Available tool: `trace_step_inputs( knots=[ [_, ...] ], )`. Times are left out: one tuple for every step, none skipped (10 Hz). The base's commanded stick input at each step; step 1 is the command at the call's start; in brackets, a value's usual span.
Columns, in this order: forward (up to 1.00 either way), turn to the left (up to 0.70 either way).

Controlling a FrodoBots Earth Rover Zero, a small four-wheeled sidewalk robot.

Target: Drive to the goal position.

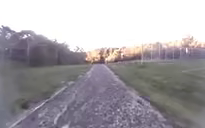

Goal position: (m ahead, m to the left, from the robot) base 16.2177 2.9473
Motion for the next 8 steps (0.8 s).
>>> trace_step_inputs(
  knots=[
    [1.00, 0.00],
    [1.00, 0.24],
    [1.00, 0.34],
    [1.00, 0.02],
    [1.00, 0.01],
    [1.00, 0.00],
    [1.00, 0.00],
    [1.00, 0.00]
  ],
)
